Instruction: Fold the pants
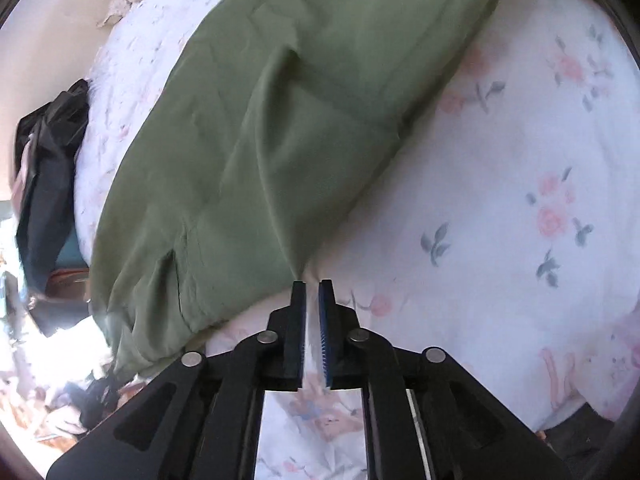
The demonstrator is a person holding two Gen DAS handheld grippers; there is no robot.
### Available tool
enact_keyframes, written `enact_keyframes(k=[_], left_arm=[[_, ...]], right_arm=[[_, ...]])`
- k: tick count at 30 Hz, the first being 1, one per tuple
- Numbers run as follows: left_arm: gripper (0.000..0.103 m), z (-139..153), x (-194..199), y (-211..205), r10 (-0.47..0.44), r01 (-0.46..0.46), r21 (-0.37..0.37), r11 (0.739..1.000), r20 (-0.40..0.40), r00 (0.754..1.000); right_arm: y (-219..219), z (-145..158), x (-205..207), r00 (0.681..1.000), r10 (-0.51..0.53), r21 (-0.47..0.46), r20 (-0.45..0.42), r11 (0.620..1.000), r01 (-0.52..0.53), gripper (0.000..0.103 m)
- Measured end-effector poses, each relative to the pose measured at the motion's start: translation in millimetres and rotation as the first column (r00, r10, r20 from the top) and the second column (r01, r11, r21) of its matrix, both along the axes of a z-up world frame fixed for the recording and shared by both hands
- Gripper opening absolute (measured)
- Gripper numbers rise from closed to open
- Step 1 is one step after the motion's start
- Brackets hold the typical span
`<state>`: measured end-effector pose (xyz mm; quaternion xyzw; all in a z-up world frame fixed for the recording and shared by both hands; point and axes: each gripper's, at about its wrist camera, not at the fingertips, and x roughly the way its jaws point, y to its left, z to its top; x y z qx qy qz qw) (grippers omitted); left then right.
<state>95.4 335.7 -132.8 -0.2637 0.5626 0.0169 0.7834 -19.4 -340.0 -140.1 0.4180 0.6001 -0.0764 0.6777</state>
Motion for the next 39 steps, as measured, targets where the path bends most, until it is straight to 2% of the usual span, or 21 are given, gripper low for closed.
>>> enact_keyframes(k=[2,6,8,10,12,15,19,20,23,27,30,32,35,37,39], left_arm=[[0.012,2,0,3,0.011,-0.011,-0.018,1.000,0.020,1.000],[0.011,8,-1,3,-0.012,0.012,-0.004,1.000,0.046,0.999],[0.011,9,0,-3,-0.049,0.047,0.038,0.998,0.040,0.998],[0.011,8,0,-4,-0.056,0.054,0.050,0.997,0.034,0.998],[0.011,4,2,-3,-0.048,0.047,0.047,0.998,0.022,0.999],[0.011,-2,7,-2,-0.040,0.040,0.050,0.998,0.010,0.999],[0.011,-7,11,-5,-0.029,0.028,0.051,0.998,0.018,0.999],[0.011,-9,12,-3,-0.026,0.025,0.045,0.999,0.019,0.999],[0.011,-15,11,0,-0.020,0.020,0.022,1.000,0.021,1.000],[0.011,-18,14,0,-0.053,0.053,0.032,0.998,0.023,0.998],[0.011,-14,18,-1,-0.063,0.062,0.044,0.997,0.029,0.998],[0.011,-9,20,0,-0.063,0.061,0.055,0.997,0.043,0.997],[0.011,-1,21,-5,-0.087,0.079,0.120,0.990,0.056,0.995],[0.011,1,22,-10,-0.087,0.080,0.155,0.985,0.038,0.995],[0.011,1,23,-14,-0.085,0.081,0.186,0.979,0.016,0.996]], right_arm=[[2,8,2,0.999,0.039,-0.049,0.003,0.998,-0.039,0.020],[10,38,8,0.992,0.096,-0.136,0.079,0.987,-0.085,0.020],[24,57,19,0.970,0.198,-0.171,0.138,0.970,-0.173,0.019],[38,67,30,0.946,0.273,-0.200,0.174,0.951,-0.238,0.019],[52,66,43,0.928,0.312,-0.182,0.205,0.943,-0.278,0.019],[66,50,65,0.923,0.326,-0.153,0.205,0.942,-0.298,0.019],[94,39,86,0.885,0.437,-0.332,0.161,0.868,-0.368,0.019],[94,36,87,0.882,0.448,-0.353,0.146,0.856,-0.377,0.019],[92,19,85,0.890,0.448,-0.348,0.083,0.850,-0.396,0.019],[88,-8,80,0.899,0.438,-0.316,0.014,0.855,-0.411,0.019],[93,-6,81,0.901,0.435,-0.314,-0.003,0.855,-0.414,0.019],[94,10,84,0.904,0.426,-0.333,0.035,0.858,-0.392,0.019],[90,48,90,0.887,0.425,-0.366,0.179,0.866,-0.341,0.019],[88,49,98,0.891,0.411,-0.368,0.190,0.872,-0.324,0.019],[84,29,104,0.905,0.400,-0.345,0.146,0.878,-0.333,0.019]])
